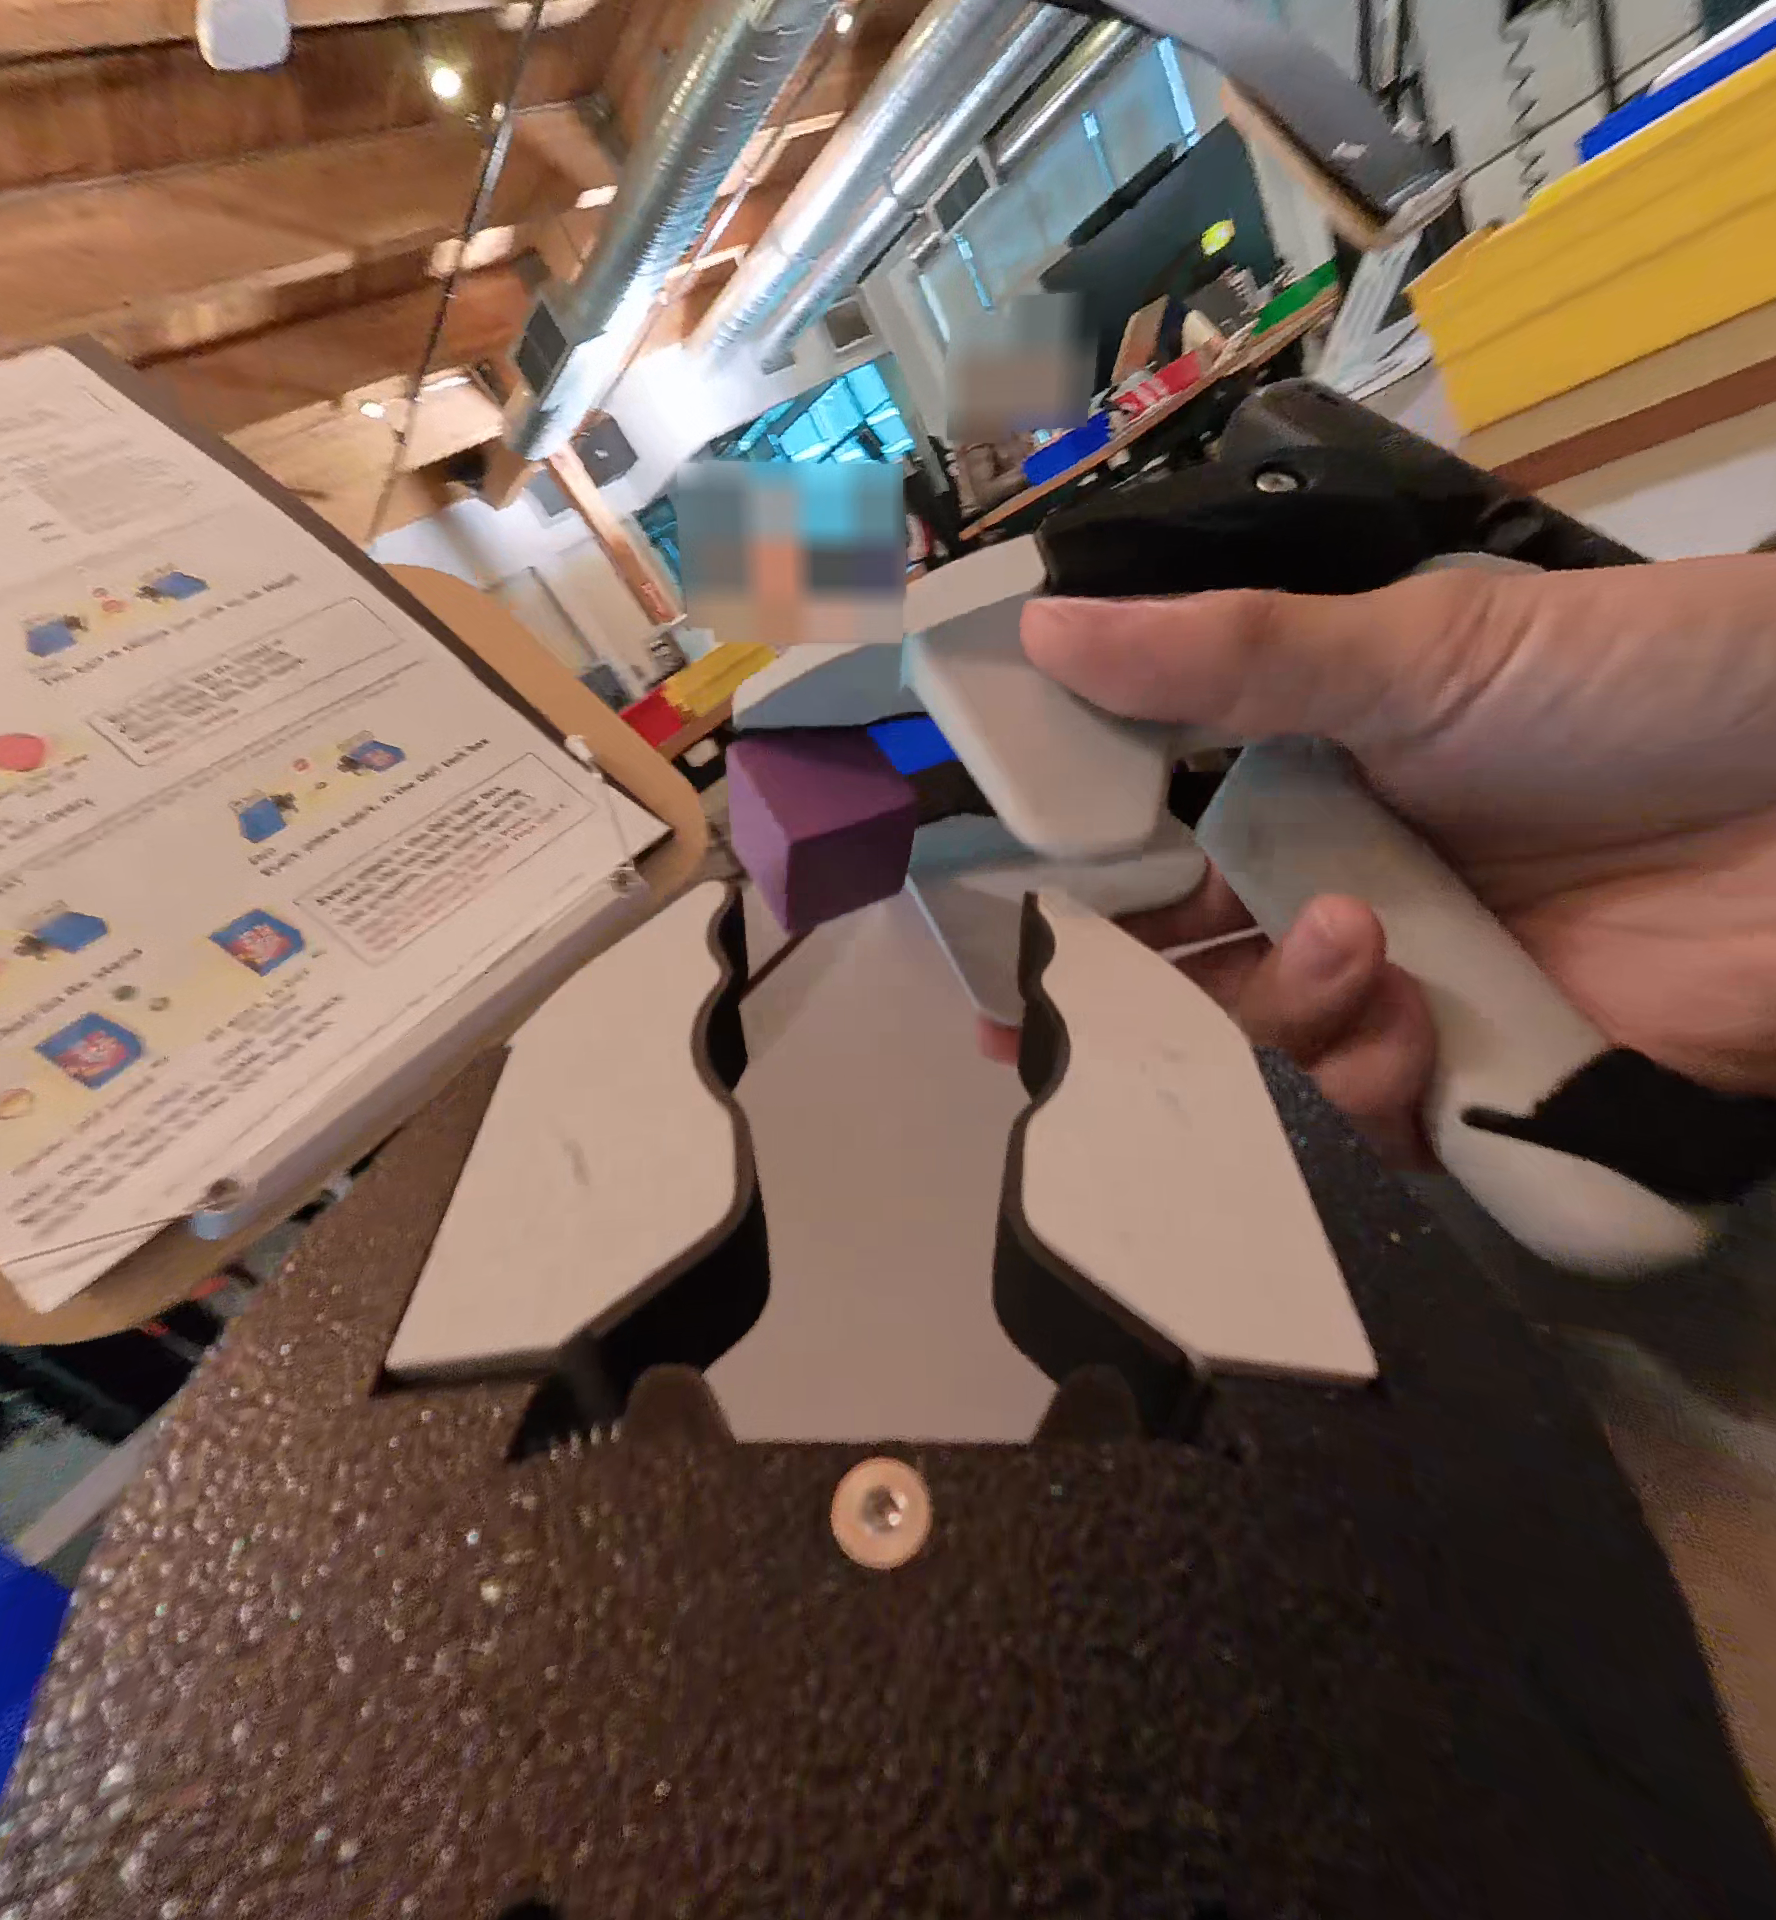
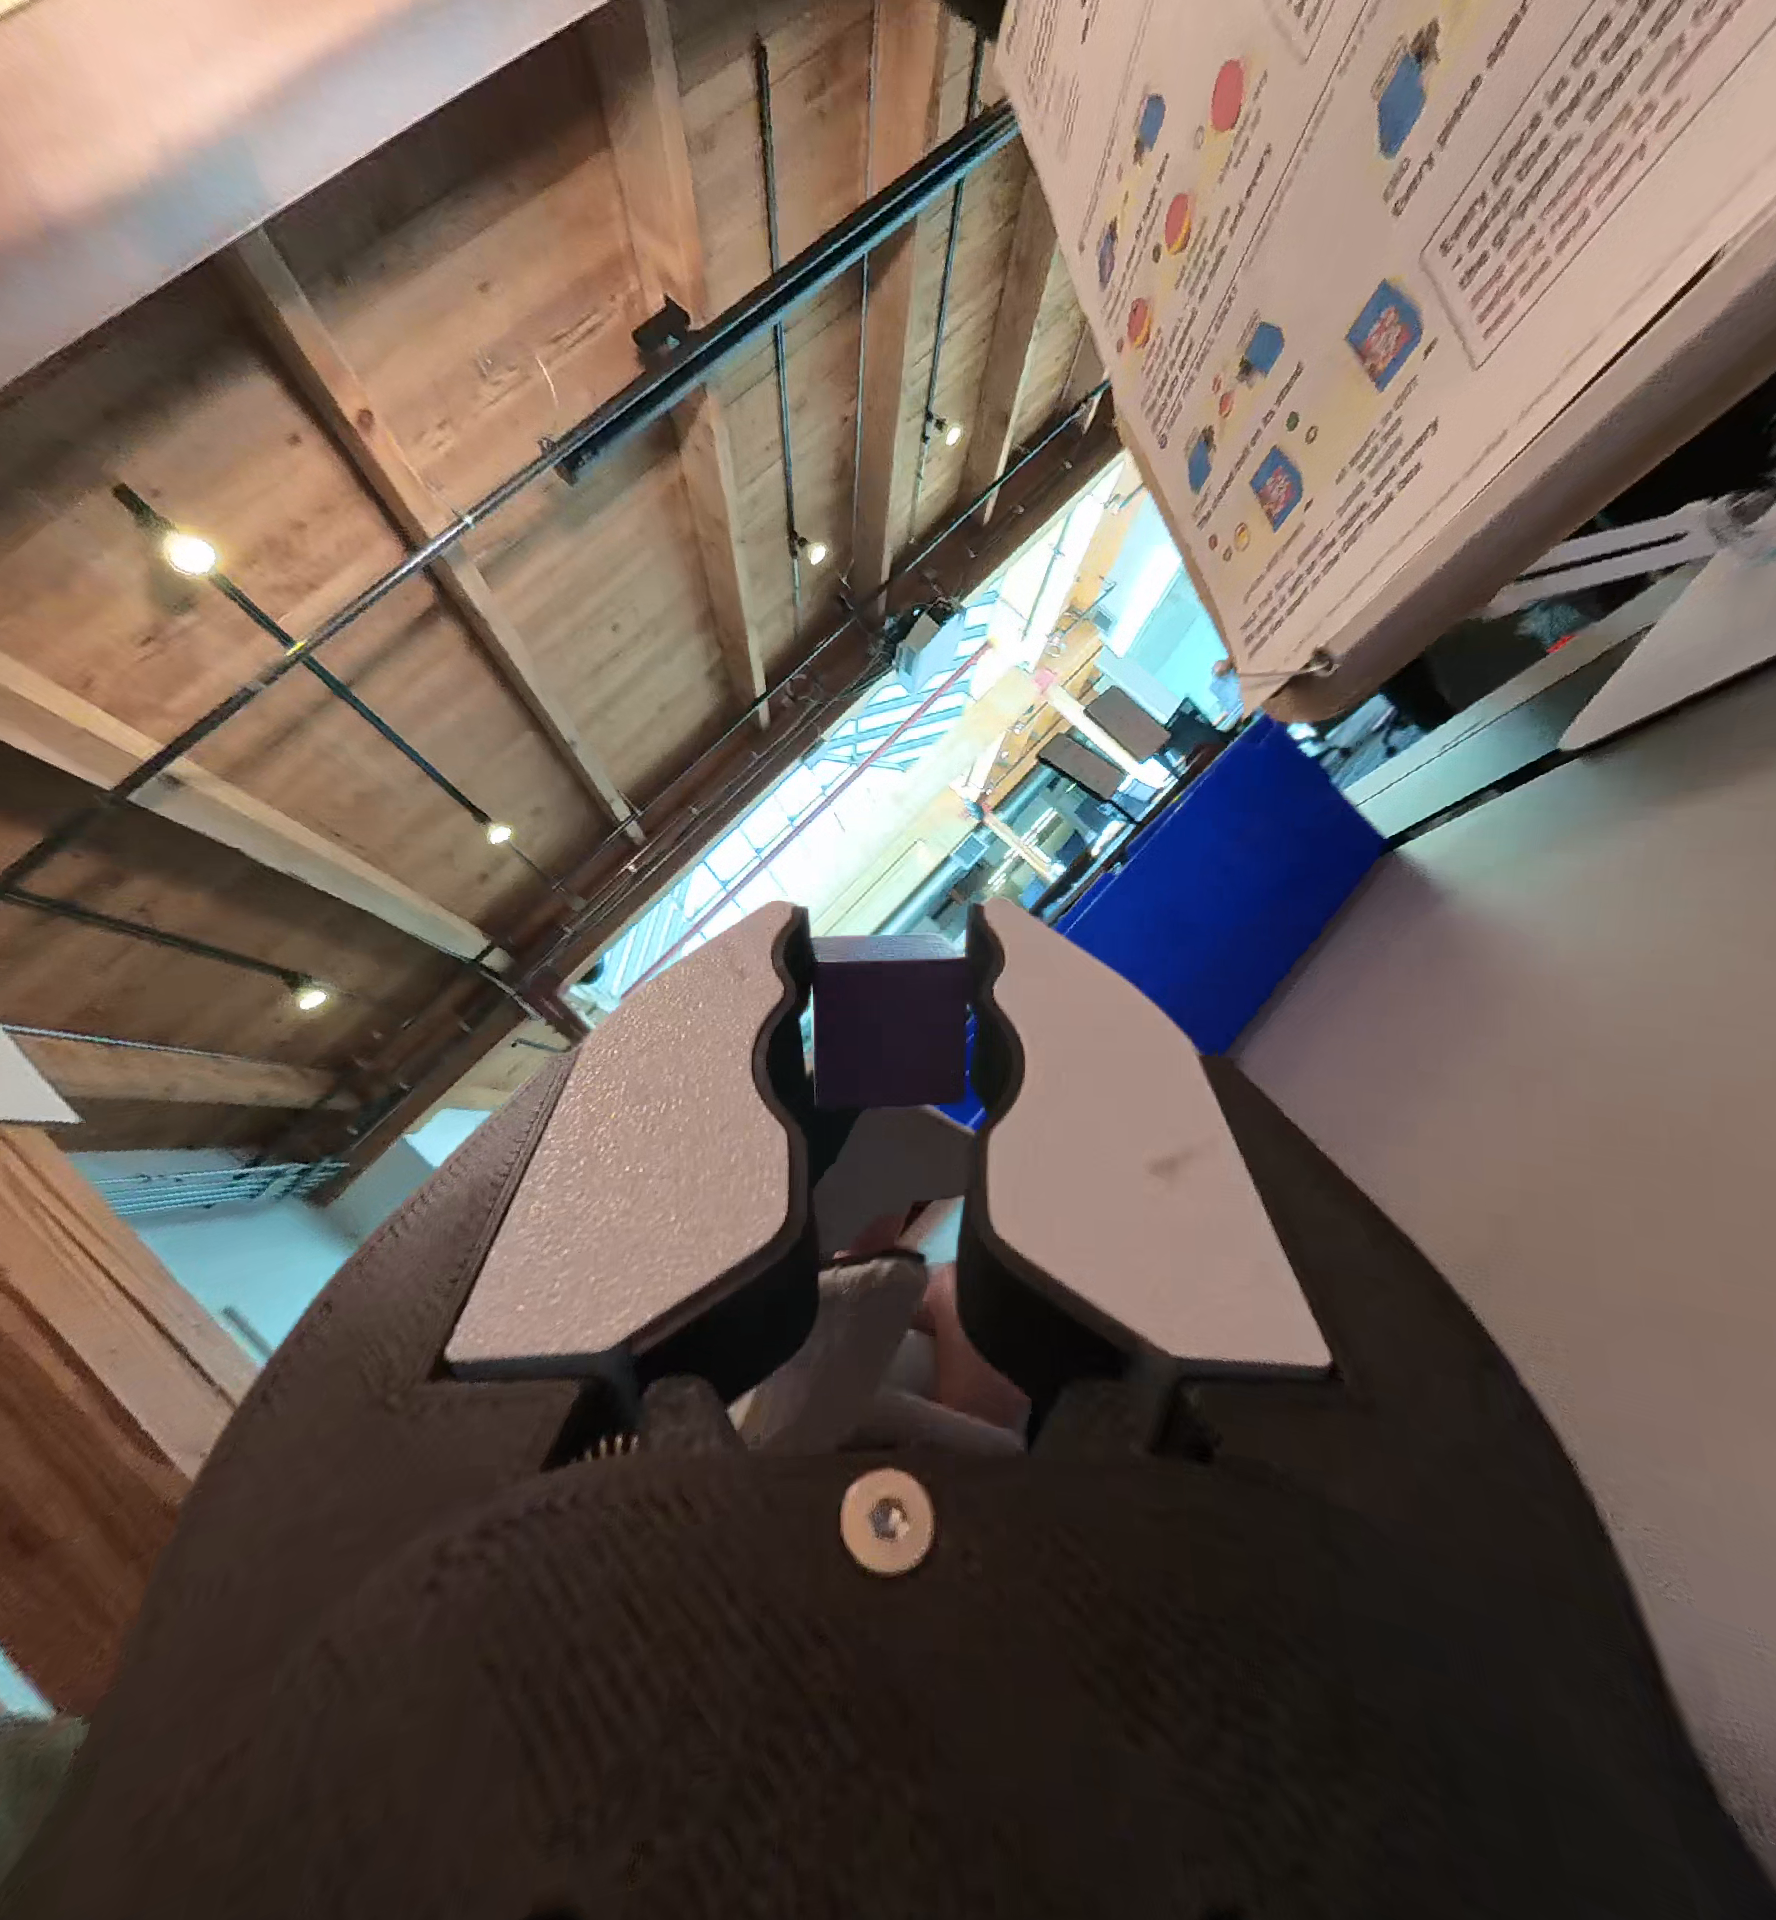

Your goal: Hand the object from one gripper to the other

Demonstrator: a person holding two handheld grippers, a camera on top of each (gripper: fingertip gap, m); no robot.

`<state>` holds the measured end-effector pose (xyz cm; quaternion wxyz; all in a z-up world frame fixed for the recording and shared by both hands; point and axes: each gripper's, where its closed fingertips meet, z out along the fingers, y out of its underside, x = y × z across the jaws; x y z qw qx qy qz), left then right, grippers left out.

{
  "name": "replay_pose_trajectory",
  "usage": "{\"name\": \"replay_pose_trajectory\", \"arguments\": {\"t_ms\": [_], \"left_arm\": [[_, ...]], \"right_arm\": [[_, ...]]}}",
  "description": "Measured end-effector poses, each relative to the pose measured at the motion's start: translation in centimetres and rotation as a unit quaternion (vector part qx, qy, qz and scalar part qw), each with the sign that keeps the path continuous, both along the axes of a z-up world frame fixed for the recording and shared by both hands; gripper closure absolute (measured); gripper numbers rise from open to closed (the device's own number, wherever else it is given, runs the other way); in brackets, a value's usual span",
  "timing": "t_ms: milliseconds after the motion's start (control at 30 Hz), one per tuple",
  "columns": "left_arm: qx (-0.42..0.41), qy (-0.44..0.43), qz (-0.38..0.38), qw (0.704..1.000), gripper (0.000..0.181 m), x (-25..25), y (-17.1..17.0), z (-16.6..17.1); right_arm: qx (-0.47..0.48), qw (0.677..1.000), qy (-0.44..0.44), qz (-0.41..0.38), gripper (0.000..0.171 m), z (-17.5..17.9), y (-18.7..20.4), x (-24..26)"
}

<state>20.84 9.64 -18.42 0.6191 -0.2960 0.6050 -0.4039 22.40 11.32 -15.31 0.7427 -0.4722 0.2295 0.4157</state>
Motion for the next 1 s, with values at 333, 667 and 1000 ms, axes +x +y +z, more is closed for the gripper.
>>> {"name": "replay_pose_trajectory", "arguments": {"t_ms": [333,667,1000], "left_arm": [[0.022,-0.043,0.052,0.997,0.153,-0.8,1.3,1.7],[-0.162,0.05,-0.151,0.974,0.153,-1.9,0.4,1.4],[-0.322,0.215,-0.402,0.83,0.154,-5.6,-2.9,0.6]], "right_arm": [[0.04,0.998,0.007,0.042,0.143,1.0,0.1,-2.3],[0.041,0.983,-0.162,0.071,0.12,2.3,-1.2,-2.6],[0.032,0.888,-0.45,0.092,0.123,0.5,-2.6,-6.7]]}}
